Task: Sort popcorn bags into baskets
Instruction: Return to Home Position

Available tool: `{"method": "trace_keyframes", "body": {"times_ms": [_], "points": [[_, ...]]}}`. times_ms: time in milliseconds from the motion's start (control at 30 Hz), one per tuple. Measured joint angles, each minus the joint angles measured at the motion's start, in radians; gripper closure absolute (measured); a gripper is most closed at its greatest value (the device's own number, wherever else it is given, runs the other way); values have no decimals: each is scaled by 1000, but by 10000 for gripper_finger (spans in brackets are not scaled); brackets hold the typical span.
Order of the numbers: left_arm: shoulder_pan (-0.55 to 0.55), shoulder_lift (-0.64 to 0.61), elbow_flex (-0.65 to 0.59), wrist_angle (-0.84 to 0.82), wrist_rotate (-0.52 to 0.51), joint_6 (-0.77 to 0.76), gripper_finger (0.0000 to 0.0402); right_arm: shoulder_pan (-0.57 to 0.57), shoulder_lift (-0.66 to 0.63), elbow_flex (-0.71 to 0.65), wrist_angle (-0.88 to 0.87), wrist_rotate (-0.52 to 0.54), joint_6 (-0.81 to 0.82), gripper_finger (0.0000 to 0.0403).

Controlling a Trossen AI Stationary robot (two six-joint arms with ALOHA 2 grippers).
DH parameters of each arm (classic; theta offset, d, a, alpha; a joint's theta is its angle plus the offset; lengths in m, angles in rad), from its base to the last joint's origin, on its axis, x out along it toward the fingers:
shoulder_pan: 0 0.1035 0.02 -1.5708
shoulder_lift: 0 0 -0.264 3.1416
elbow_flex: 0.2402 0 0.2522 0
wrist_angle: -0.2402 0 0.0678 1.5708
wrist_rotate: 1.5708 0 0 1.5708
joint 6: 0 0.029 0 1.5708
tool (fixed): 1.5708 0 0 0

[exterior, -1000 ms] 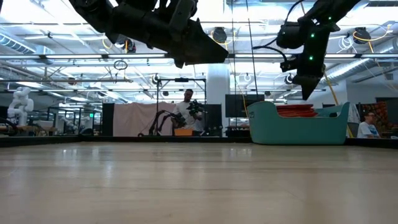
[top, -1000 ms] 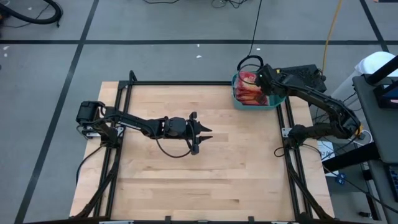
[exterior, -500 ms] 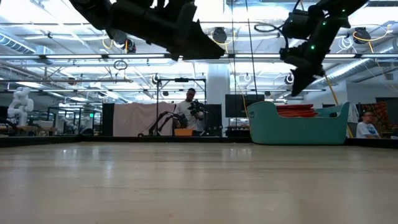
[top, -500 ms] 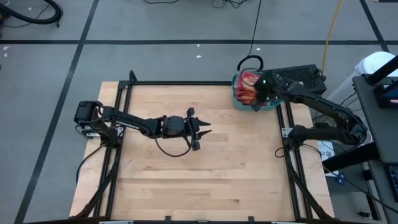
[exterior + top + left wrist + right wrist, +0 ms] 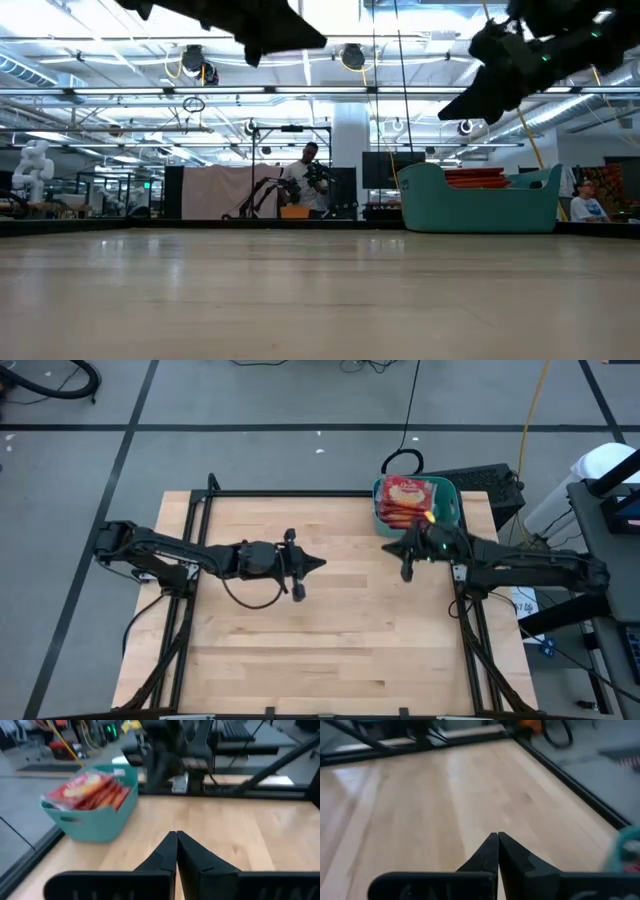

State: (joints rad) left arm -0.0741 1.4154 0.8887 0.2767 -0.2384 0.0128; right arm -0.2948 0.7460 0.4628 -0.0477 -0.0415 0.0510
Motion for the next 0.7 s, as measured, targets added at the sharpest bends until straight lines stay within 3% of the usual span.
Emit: {"method": "trace_keyframes", "body": {"times_ms": [233,367,700], "points": [[-39,-8,-116,57,2,12,398,188,-57,-233,337,121,-29,403],[-32,-10,-247,243,1,32,397,250,-77,-276,342,151,-68,403],[-35,-10,-448,452,-67,4,399,302,-142,-308,307,176,-122,403]]}}
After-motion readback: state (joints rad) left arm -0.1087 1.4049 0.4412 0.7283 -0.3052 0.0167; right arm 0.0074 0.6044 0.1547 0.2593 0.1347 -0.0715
